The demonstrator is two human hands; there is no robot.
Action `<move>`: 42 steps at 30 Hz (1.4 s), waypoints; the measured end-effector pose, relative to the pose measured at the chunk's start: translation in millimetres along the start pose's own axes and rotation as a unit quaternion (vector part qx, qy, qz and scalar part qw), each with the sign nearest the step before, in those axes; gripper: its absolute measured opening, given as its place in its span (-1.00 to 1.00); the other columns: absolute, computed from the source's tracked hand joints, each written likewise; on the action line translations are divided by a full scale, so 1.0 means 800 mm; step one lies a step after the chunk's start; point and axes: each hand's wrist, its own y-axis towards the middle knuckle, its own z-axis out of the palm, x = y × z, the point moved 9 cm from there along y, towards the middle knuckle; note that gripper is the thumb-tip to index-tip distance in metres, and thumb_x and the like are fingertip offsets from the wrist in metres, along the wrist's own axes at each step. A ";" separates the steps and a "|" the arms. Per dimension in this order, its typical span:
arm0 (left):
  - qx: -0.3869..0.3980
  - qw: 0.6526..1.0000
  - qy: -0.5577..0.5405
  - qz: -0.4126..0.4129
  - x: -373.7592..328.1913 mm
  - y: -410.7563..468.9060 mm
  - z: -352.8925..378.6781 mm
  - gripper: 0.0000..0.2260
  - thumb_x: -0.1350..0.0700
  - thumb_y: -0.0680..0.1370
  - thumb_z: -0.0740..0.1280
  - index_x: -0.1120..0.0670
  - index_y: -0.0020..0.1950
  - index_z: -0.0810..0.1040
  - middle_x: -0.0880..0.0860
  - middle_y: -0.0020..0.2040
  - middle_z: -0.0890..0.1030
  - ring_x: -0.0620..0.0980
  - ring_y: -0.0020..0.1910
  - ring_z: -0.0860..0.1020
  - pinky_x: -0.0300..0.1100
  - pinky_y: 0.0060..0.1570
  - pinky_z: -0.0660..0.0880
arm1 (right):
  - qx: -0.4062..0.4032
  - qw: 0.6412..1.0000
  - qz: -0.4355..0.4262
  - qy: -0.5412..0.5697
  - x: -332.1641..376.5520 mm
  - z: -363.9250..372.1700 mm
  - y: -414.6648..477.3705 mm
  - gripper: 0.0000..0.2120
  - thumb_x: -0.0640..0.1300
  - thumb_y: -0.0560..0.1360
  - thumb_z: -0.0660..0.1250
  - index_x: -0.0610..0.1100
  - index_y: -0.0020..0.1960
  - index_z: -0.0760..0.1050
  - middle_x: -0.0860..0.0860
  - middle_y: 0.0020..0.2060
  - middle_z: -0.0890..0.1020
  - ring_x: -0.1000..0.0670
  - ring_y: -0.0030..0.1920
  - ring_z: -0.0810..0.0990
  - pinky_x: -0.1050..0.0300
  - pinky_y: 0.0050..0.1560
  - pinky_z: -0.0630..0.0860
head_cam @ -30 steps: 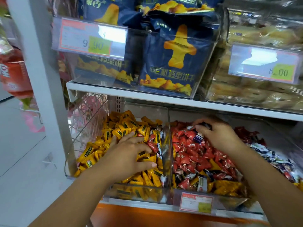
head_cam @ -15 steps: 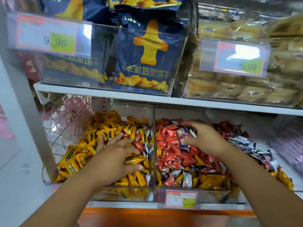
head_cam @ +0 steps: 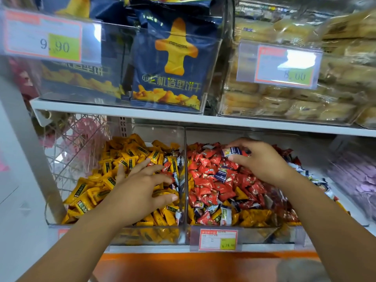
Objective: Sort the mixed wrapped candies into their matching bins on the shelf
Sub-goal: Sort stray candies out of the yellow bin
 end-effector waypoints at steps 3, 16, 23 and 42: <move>-0.013 1.000 -0.012 0.022 -0.010 0.001 0.000 -0.23 -0.62 0.26 -0.14 -0.33 0.30 0.41 -0.25 0.53 0.12 -0.16 0.54 -0.18 0.28 0.41 -0.33 | 0.013 1.000 -0.010 0.007 0.000 0.009 -0.007 -0.78 -0.04 0.51 0.39 0.14 0.15 0.55 0.19 0.10 0.53 0.27 -0.10 0.53 0.43 -0.23 0.38; -0.034 0.998 -0.032 0.032 -0.020 -0.002 0.000 -0.09 -0.65 0.15 -0.29 -0.33 0.27 0.43 -0.27 0.51 0.17 -0.18 0.54 -0.11 0.27 0.45 -0.26 | 0.063 0.989 0.000 -0.133 0.001 0.044 -0.014 -0.78 0.05 0.49 0.40 0.14 0.12 0.55 0.15 0.18 0.59 0.08 0.06 0.58 0.13 0.03 0.52; -0.036 0.998 -0.036 0.028 -0.024 -0.003 -0.003 -0.11 -0.66 0.15 -0.25 -0.34 0.29 0.41 -0.28 0.51 0.17 -0.19 0.54 -0.12 0.27 0.46 -0.24 | -0.049 0.998 -0.025 -0.029 0.009 0.026 -0.014 -0.81 -0.03 0.47 0.43 0.22 0.01 0.52 0.15 0.18 0.56 0.09 -0.03 0.57 0.15 -0.04 0.48; -0.048 0.993 -0.095 0.055 -0.019 -0.005 0.000 -0.22 -0.59 0.32 -0.17 -0.26 0.33 0.42 -0.21 0.50 0.25 -0.24 0.51 -0.04 0.12 0.51 -0.02 | -0.179 0.980 0.079 0.016 -0.078 -0.064 -0.055 -0.70 -0.09 0.59 0.27 -0.11 0.30 0.50 -0.07 0.20 0.53 -0.10 0.24 0.46 0.16 0.18 0.33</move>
